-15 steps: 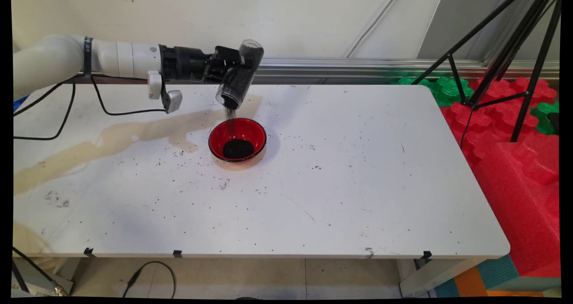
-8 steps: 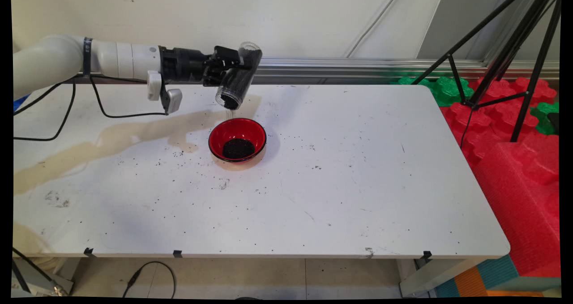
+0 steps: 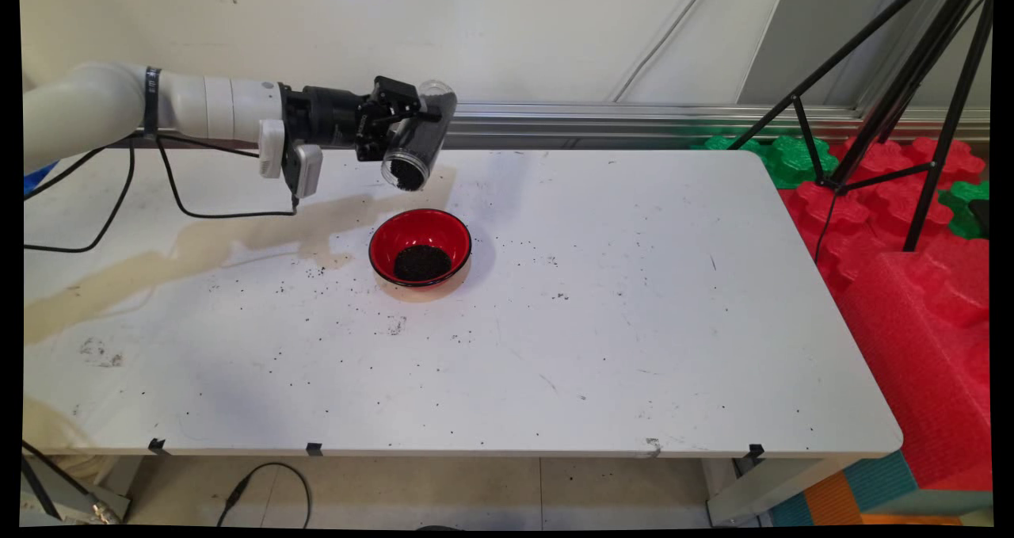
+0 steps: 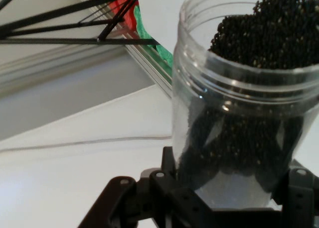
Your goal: Pour the black seasoning powder in the red bowl
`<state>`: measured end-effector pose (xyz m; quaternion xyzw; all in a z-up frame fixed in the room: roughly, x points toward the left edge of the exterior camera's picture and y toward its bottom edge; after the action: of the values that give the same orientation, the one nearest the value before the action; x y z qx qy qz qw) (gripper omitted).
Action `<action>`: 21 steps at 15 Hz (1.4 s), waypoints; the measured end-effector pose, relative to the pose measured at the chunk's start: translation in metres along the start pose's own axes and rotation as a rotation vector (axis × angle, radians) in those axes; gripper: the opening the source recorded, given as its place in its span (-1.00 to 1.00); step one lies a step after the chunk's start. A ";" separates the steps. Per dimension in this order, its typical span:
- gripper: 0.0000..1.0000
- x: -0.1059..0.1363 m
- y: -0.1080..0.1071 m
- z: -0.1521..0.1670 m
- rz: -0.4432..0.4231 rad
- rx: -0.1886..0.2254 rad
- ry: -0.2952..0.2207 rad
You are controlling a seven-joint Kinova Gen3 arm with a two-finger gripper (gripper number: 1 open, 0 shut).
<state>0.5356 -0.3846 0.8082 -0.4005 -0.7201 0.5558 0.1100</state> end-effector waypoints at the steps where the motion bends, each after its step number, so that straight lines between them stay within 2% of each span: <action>1: -1.00 0.000 0.000 0.000 -0.034 -0.002 0.000; 9: -1.00 -0.001 0.000 -0.005 -0.332 -0.004 0.011; 14: -1.00 -0.002 -0.001 -0.009 -0.553 -0.008 0.023; 18: -1.00 -0.003 -0.001 -0.012 -0.730 -0.024 0.034; 21: -1.00 -0.003 -0.001 -0.014 -0.830 -0.039 0.043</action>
<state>0.5457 -0.3773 0.8150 -0.0897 -0.8284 0.4419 0.3324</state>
